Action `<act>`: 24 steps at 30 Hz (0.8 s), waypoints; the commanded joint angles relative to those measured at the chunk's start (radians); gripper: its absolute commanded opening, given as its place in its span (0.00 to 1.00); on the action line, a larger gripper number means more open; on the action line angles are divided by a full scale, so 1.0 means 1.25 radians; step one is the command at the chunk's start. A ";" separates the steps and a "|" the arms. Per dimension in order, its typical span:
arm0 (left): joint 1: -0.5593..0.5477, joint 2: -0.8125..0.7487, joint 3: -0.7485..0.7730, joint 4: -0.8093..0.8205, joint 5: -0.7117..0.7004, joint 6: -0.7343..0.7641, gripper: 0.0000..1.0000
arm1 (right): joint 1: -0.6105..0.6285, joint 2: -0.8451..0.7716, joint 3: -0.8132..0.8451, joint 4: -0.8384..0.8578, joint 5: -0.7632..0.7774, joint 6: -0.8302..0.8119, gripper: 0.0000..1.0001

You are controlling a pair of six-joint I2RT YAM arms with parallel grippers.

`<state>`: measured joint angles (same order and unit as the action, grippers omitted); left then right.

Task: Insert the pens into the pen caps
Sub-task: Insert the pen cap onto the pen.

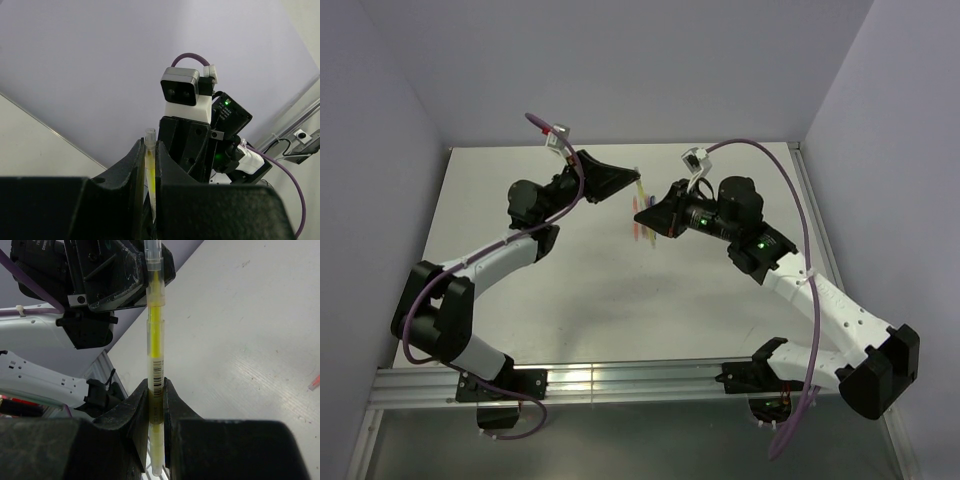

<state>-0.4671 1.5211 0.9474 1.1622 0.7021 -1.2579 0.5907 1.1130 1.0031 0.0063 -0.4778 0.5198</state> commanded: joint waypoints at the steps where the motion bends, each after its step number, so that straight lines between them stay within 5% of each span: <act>1: -0.031 -0.033 0.005 0.032 0.020 0.022 0.00 | -0.015 -0.024 -0.006 0.067 0.019 0.015 0.00; 12: -0.143 -0.127 0.042 -0.204 -0.014 0.223 0.00 | -0.015 -0.080 -0.018 0.082 0.036 0.022 0.00; 24: -0.182 -0.197 0.027 -0.294 0.004 0.313 0.00 | -0.017 -0.107 -0.038 0.096 0.045 -0.005 0.00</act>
<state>-0.6289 1.3193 0.9745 0.8398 0.5343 -0.9047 0.5846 0.9825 0.9562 0.0158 -0.5144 0.5259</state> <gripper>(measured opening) 0.142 0.176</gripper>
